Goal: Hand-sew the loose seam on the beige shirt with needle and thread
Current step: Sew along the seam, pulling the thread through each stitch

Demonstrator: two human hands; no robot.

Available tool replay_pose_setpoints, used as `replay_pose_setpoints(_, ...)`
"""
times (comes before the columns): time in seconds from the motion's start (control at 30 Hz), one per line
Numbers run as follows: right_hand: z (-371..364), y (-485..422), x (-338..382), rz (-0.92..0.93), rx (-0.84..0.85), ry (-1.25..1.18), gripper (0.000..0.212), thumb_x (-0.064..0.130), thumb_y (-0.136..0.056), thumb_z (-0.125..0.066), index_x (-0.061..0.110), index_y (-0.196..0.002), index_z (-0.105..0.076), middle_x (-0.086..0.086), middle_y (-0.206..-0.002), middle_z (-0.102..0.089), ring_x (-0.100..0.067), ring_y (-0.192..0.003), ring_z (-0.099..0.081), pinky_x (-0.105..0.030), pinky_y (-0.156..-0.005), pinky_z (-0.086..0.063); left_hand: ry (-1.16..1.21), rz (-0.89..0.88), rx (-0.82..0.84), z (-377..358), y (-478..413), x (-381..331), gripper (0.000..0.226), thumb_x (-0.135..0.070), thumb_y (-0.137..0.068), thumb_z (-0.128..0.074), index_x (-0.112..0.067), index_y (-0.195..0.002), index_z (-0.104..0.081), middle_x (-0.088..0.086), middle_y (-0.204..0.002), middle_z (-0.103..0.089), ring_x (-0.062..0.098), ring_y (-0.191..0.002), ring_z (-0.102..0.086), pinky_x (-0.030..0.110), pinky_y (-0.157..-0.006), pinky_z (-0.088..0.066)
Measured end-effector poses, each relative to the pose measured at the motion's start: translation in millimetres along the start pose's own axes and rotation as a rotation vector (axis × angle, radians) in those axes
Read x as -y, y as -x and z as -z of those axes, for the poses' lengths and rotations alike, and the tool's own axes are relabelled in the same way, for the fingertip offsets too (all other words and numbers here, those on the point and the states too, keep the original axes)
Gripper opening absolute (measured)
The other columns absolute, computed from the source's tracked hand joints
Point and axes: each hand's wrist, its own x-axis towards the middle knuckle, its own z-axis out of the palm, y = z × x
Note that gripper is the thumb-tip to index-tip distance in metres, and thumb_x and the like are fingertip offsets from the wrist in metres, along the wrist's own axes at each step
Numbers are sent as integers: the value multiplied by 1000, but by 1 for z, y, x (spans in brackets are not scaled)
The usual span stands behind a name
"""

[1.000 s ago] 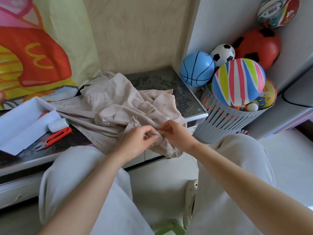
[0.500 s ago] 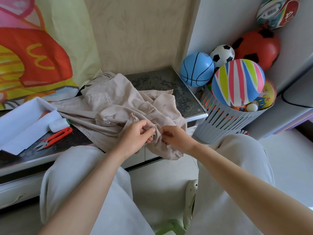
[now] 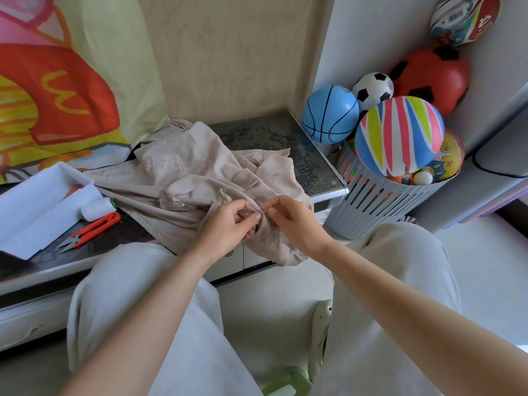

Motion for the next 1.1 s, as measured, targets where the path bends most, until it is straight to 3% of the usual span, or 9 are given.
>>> replay_pose_setpoints(0.1,1,6,5,4,-25,32,20,22,-100,-43,10,-99,-59,-5,-92,-65,-9,-82,-60,-18,-74,-49,-32,11,-45,2,-3,4,21,-52,-68,-62,-32,-74,-65,-4,-55,-61,16,-57,-58,42,-70,-53)
replay_pose_setpoints(0.2,-2,9,9,62,16,162,8,26,-96,-52,20,-101,-55,-3,-93,-70,-5,-79,-63,-8,-67,-44,-39,39,-43,2,-4,6,30,-61,-60,-58,-36,-74,-65,-3,-57,-64,18,-59,-61,53,-76,-55)
replay_pose_setpoints(0.3,-5,6,10,89,-13,235,1,23,-96,-54,22,-96,-53,-4,-93,-72,-9,-82,-66,-10,-65,-43,-58,35,-18,0,-2,2,23,-55,-63,-60,-35,-74,-65,-1,-58,-66,21,-60,-62,49,-70,-55)
replay_pose_setpoints(0.47,-5,2,7,170,-131,520,12,27,-97,-50,20,-95,-59,4,-108,-58,-13,-89,-61,-31,-77,-49,-35,38,22,-4,0,-3,14,-7,-90,-60,-18,-81,-64,-9,-50,-60,8,-49,-52,23,-56,-46)
replay_pose_setpoints(0.53,-6,2,5,224,-176,462,12,23,-96,-52,15,-97,-60,4,-110,-49,-12,-93,-56,-24,-82,-48,-38,56,-2,-3,-2,0,4,-24,-84,-64,-25,-82,-67,-4,-53,-60,19,-55,-51,33,-59,-43)
replay_pose_setpoints(0.63,-8,3,10,262,-238,373,7,17,-95,-53,12,-93,-59,1,-107,-49,-10,-98,-48,-12,-86,-39,-66,95,-5,1,-5,8,28,-56,-63,-61,-36,-82,-67,4,-61,-62,24,-58,-52,42,-60,-43)
replay_pose_setpoints(0.8,-8,14,25,250,-201,131,13,11,-99,-42,4,-90,-49,15,-77,-62,8,-78,-53,-16,-74,-42,-166,83,-38,2,-8,13,16,-46,-73,-63,-31,-79,-66,0,-58,-60,21,-58,-55,43,-63,-50)
replay_pose_setpoints(0.97,-16,16,8,71,-167,81,15,33,-91,-34,29,-80,-43,16,-61,-49,-9,-64,-47,-43,-72,-45,-195,41,-106,1,-11,17,9,-30,-83,-63,-29,-74,-62,0,-59,-64,22,-58,-58,52,-69,-54)
replay_pose_setpoints(1.1,-6,26,-9,-89,-163,99,19,19,-99,-35,5,-93,-47,5,-74,-44,-11,-69,-40,-15,-59,-34,-216,-15,-159,4,-12,20,12,-29,-84,-64,-24,-74,-59,4,-61,-63,26,-63,-61,51,-68,-54)
